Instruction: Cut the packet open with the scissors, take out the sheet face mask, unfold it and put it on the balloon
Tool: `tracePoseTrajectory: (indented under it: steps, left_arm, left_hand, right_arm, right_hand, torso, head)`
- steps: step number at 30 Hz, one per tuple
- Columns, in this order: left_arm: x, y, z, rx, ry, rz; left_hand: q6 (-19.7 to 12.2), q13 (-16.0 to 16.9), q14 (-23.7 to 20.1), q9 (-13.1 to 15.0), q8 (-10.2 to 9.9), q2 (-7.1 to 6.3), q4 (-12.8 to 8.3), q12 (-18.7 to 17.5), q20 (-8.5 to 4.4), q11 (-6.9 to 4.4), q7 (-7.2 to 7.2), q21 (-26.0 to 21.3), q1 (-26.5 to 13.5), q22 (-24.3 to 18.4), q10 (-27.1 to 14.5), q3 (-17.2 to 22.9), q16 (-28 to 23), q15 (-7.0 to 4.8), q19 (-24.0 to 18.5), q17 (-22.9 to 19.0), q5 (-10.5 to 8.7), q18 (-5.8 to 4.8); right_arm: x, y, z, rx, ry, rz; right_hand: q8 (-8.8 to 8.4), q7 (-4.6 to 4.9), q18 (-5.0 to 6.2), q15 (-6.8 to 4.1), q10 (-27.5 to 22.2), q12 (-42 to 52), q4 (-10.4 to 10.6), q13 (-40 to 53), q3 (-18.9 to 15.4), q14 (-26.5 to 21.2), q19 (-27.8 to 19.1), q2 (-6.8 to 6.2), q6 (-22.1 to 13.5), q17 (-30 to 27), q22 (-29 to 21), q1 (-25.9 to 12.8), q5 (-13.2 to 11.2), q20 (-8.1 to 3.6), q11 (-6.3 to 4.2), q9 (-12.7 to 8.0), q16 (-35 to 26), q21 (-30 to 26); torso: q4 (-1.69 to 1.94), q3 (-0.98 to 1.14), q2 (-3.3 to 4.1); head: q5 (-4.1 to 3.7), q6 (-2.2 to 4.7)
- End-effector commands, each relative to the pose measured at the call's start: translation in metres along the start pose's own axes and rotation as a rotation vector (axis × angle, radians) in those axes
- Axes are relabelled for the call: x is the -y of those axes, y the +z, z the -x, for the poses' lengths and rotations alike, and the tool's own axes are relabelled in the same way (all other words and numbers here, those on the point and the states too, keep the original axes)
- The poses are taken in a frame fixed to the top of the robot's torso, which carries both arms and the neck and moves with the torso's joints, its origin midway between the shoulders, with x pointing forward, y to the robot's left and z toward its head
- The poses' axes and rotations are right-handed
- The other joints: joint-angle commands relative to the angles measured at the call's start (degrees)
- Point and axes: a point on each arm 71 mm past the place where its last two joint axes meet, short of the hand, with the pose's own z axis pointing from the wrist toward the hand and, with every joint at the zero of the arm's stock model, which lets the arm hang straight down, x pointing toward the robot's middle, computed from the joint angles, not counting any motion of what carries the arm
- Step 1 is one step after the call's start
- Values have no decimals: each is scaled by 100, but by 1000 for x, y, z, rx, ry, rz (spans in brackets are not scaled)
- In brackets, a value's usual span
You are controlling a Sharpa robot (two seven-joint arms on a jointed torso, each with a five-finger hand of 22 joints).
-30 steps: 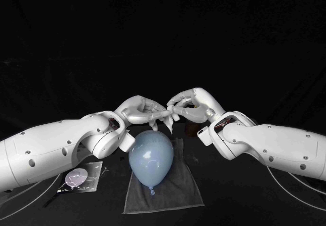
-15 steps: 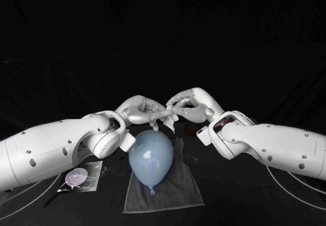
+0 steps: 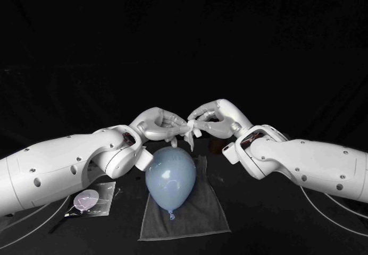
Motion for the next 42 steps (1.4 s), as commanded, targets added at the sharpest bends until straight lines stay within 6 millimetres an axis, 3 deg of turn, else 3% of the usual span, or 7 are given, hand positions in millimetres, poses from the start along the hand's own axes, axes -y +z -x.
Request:
tracePoseTrajectory:
  steps: [1,8,11,21,31,39,42]
  left_arm:
    - [3,0,0,3,-31,-23]
    - [2,0,1,-1,-47,-18]
    - [2,-1,1,-3,-53,-16]
    - [0,-1,1,0,-58,-3]
    - [-2,-2,4,12,-67,17]
    - [-4,-3,5,21,-83,28]
    - [-4,-4,6,26,-85,31]
  left_hand:
    - [-39,-2,62,239,36,15,-66,-42,-32,8,6,45,-77,24,54,130,39,-2,-15,25,18,59]
    - [-58,7,70,284,56,9,-83,-52,-32,7,-1,77,-167,50,75,225,38,-2,-40,43,18,58]
    - [-61,12,87,302,65,6,-89,-52,-32,4,-7,88,-204,58,85,257,47,-3,-47,70,18,58]
    - [-49,60,241,388,115,1,-175,-19,-46,-21,-34,171,-366,114,160,452,150,-25,-44,280,19,63]
    - [-43,139,323,494,161,-24,-331,32,-61,-36,-50,268,-603,183,188,705,208,-41,-60,406,18,61]
    - [-47,194,353,571,187,-38,-458,64,-68,-47,-58,318,-759,221,187,861,231,-50,-86,465,18,62]
    - [-47,199,353,579,189,-42,-473,67,-69,-48,-59,323,-774,225,186,878,231,-50,-89,468,18,62]
  right_arm:
    - [2,0,0,-17,-7,-8]
    - [5,0,2,-17,-2,-20]
    - [6,0,2,-23,4,-27]
    - [6,-1,0,-56,24,-34]
    - [10,-7,8,-36,38,-55]
    - [19,-16,22,-3,50,-110]
    - [23,-22,30,21,58,-142]
  right_hand:
    - [32,6,60,-9,-4,13,-248,8,297,13,-45,-18,36,10,6,34,32,-10,-26,5,-44,38]
    - [1,55,47,43,-123,-44,-222,-7,335,-71,-138,-41,-56,25,13,-36,32,40,20,-2,-106,36]
    - [-83,136,2,146,-366,-175,-175,-50,269,-236,-309,-67,-220,27,-21,-118,34,115,108,-26,-194,-45]
    - [-562,347,19,384,-1096,-554,35,-109,22,-704,-521,-261,-787,108,-474,-449,31,385,387,-213,-352,-611]
    - [-758,375,126,432,-1447,-527,108,-99,12,-851,-379,-330,-963,190,-836,-461,31,533,455,-300,-347,-966]
    - [-746,392,154,416,-1415,-487,117,-91,86,-829,-274,-229,-868,233,-917,-357,31,535,450,-300,-306,-1012]
    - [-721,368,176,330,-1208,-379,134,-64,69,-587,-58,-203,-771,304,-884,-321,46,470,389,-295,-160,-893]
  torso:
    - [2,2,0]
    - [0,1,2]
    - [1,0,2]
    - [0,3,1]
    - [1,2,-1]
    - [4,2,0]
    - [4,0,-1]
  head:
    - [-3,-9]
    - [-1,-10]
    - [1,-9]
    - [9,-7]
    - [21,-1]
    - [34,2]
    - [42,1]
